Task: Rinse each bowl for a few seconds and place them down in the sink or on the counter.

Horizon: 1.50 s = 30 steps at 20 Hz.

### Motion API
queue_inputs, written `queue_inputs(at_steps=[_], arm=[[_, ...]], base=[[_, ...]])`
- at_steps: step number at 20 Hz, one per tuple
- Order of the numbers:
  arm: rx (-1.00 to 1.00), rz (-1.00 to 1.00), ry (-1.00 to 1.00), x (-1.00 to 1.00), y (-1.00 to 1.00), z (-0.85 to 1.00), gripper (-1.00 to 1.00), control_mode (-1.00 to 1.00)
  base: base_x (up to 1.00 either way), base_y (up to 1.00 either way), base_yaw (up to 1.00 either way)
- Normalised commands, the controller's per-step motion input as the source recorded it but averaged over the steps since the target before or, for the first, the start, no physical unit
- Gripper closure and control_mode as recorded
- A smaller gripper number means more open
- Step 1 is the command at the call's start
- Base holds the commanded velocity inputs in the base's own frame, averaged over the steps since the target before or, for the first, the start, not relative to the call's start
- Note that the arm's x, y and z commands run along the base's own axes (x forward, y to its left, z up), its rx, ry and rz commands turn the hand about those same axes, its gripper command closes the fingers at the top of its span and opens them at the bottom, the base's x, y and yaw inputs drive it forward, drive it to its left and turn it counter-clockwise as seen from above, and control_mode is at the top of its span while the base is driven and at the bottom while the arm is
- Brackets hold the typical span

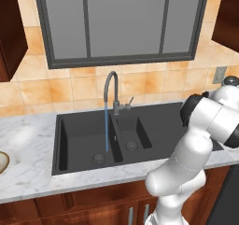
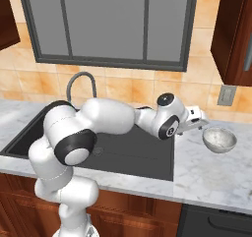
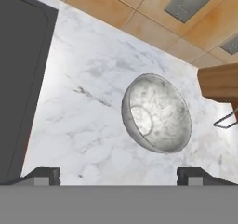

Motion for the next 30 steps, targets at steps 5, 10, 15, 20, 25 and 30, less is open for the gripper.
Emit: queue_inputs(at_steps=[5, 10, 15, 20, 25, 30], arm=[[0.01, 0.02, 0.00, 0.03, -0.31, 0.00, -1.00, -1.00], [0.01, 0.03, 0.00, 0.04, -0.24, -0.02, -1.00, -1.00], [0.01, 0.04, 0.00, 0.08, -0.24, -0.08, -1.00, -1.00], [0.00, 0.03, 0.01, 0.09, -0.13, -0.13, -1.00, -1.00], [0.00, 0.02, 0.00, 0.07, -0.09, -0.16, -1.00, -1.00], [0.00, 0.01, 0.01, 0.05, -0.01, -0.14, -1.00, -1.00]], base=[[0.00, 0.00, 0.00], [0.00, 0.00, 0.00], [0.00, 0.00, 0.00], [0.00, 0.00, 0.00], [0.00, 0.00, 0.00], [0.00, 0.00, 0.00]])
